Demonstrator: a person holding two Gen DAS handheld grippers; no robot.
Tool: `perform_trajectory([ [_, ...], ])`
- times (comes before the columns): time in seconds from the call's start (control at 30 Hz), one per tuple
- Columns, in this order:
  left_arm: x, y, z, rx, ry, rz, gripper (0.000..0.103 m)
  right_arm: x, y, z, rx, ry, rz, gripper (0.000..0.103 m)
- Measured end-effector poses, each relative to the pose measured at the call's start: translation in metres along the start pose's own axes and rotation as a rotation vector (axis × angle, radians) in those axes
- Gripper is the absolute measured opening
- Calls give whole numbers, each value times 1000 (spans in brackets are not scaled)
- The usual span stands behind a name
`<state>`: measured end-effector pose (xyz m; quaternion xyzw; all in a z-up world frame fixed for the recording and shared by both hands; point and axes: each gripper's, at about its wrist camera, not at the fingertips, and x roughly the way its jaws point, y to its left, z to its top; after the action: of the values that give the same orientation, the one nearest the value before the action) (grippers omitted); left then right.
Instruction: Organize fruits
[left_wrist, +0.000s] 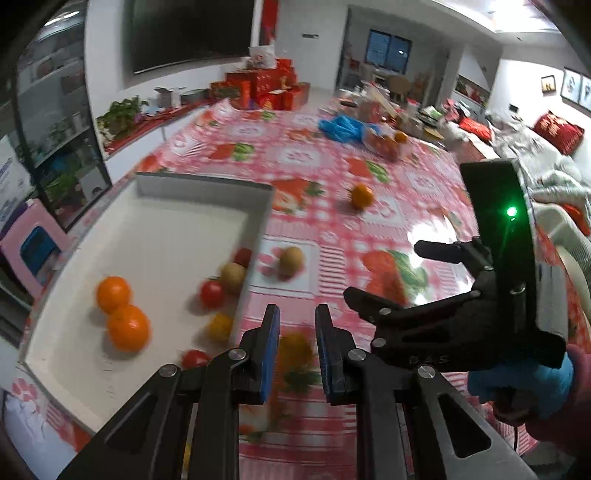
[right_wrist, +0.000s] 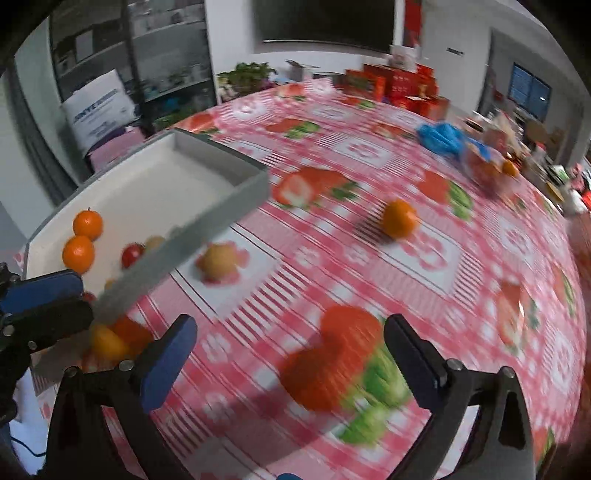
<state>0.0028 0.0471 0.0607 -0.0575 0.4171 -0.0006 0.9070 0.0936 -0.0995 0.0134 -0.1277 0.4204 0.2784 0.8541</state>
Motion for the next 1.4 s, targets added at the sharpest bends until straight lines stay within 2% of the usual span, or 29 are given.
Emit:
perform_trajectory([
  [0.07, -2, 11, 2, -15, -7, 19, 21, 10, 8, 8, -17, 15, 37, 89],
  [0.27, 0, 45, 6, -64, -7, 77, 21, 38, 24, 24, -60, 45, 101, 77],
  [0.4, 1, 64, 5, -94, -3, 103, 21, 49, 35, 29, -101, 38, 86, 71],
  [0.43, 1, 69, 5, -102, -1, 110, 21, 48, 37, 29, -112, 33, 78, 57],
  [0.47, 1, 72, 4, -106, 3, 112, 21, 47, 38, 29, -116, 27, 79, 33],
  [0.5, 0, 72, 2, -107, 7, 114, 21, 45, 36, 30, -104, 28, 101, 30],
  [0.67, -5, 58, -9, -39, 12, 138, 21, 32, 23, 24, -44, 22, 82, 30],
  [0.8, -12, 36, -23, 10, 25, 95, 21, 13, 11, 11, -19, 14, 81, 30],
  [0.93, -10, 1, -45, 81, 89, 41, 22, -2, 1, -3, 6, 4, 87, 30],
  [1.03, 1, -19, -62, 115, 150, 62, 22, -11, -5, -14, 29, -4, 94, 30],
  [1.13, 17, -17, -66, 69, 194, 104, 22, -19, -11, -22, 49, -11, 96, 30],
  [1.17, 19, -15, -65, 49, 194, 104, 24, -21, -14, -25, 58, -13, 98, 30],
  [1.2, 20, -12, -63, 22, 180, 116, 35, -23, -16, -27, 72, -15, 104, 30],
  [1.23, 22, -11, -61, 16, 176, 142, 54, -24, -18, -29, 80, -15, 110, 30],
  [1.4, 36, -14, -52, 7, 140, 195, 55, -28, -26, -37, 123, -21, 123, 30],
])
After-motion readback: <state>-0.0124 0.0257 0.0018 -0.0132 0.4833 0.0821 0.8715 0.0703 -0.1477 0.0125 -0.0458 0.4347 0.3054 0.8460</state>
